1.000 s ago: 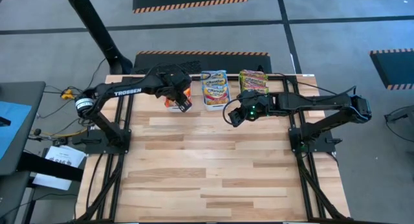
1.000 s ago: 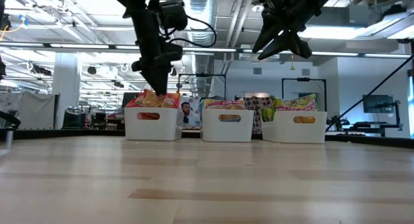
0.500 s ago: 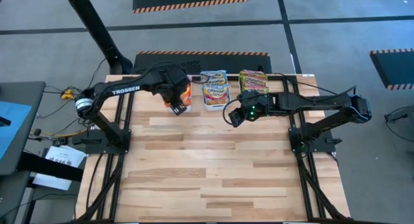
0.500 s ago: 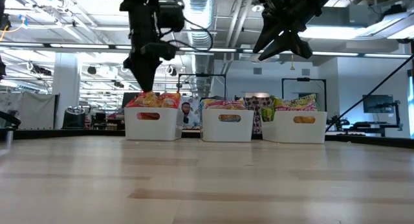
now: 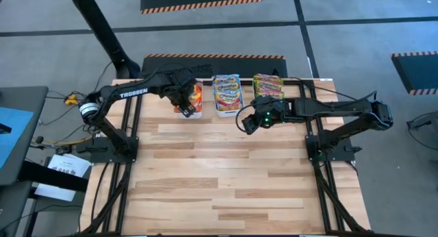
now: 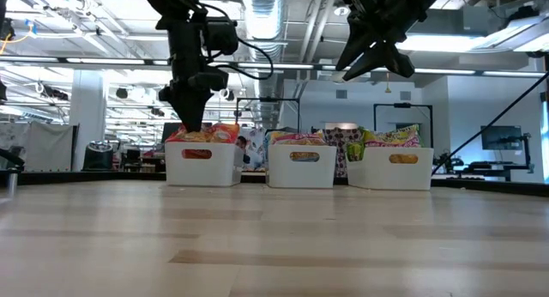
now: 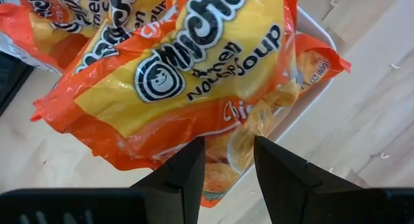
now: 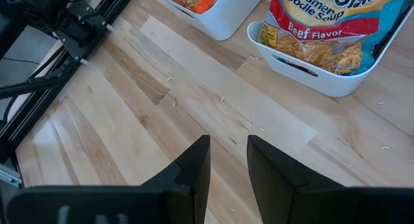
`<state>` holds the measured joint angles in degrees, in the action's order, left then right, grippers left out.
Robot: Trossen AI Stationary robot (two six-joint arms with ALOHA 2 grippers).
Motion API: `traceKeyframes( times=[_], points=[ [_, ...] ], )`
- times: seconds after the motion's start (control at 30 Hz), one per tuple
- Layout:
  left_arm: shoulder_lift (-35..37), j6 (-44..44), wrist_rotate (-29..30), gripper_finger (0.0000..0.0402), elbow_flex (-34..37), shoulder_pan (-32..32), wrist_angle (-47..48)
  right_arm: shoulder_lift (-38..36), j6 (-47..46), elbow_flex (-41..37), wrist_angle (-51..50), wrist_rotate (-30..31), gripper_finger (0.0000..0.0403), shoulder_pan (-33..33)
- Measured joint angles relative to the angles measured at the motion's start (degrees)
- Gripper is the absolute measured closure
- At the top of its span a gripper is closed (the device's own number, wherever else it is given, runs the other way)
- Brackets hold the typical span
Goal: Sort Maruchan noodles
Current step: Put the orange noodle pack into the left white bin
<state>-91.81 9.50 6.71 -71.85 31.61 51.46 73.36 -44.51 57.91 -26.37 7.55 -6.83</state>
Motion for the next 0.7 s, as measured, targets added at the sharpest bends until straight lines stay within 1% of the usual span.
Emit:
traceKeyframes(
  times=[0.43, 0.7],
  points=[
    [-0.15, 0.35, -1.32, 0.0276, 0.04, 0.49, -2.40, 0.00, 0.02, 0.00, -0.20, 0.00, 0.0276, -0.04],
    [-0.15, 0.17, -0.58, 0.0276, 0.04, 1.37, -2.56, 0.00, 0.02, 0.00, -0.18, 0.00, 0.0276, -0.04]
  ],
)
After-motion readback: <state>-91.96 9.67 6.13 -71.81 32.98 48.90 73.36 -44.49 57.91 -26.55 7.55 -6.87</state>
